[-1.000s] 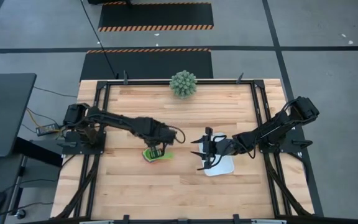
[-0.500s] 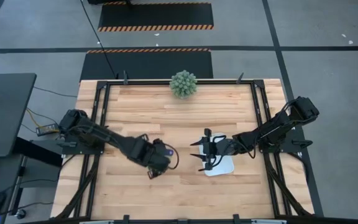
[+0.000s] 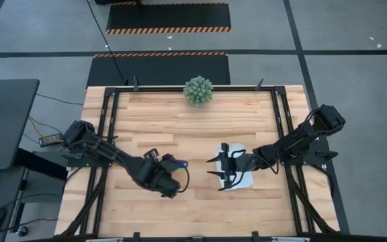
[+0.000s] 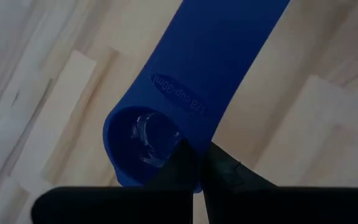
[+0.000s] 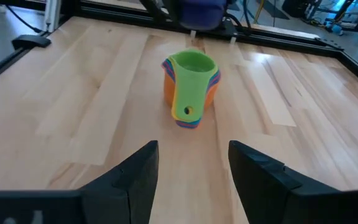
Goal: Nest measuring cups in basket
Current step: Stack the dark blue measuring cup into the green measuring, then put the measuring cups into the white bin
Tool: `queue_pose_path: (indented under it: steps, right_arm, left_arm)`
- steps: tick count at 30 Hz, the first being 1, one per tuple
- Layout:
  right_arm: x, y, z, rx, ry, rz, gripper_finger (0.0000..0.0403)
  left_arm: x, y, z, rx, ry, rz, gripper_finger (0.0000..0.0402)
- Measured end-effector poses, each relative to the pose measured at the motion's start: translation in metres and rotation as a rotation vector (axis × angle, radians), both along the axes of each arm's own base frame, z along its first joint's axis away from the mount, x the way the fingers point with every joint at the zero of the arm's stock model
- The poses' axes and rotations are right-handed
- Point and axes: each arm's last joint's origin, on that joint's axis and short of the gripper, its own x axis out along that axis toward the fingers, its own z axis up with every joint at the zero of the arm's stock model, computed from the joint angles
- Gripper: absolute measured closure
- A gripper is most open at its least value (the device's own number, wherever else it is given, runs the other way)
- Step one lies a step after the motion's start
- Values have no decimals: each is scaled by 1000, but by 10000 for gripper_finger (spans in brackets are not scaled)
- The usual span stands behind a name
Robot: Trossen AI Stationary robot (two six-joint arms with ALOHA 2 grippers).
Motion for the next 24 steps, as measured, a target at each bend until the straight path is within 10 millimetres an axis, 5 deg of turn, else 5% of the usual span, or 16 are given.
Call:
queue_pose_path:
  steps: [16, 24]
  right_arm:
    - [-4, 10, 1, -1, -6, 37, 201]
    - [-3, 10, 1, 0, -12, 37, 201]
  left_arm:
    - [2, 23, -45, -131, 129, 41, 386]
    - [3, 23, -45, -135, 121, 34, 338]
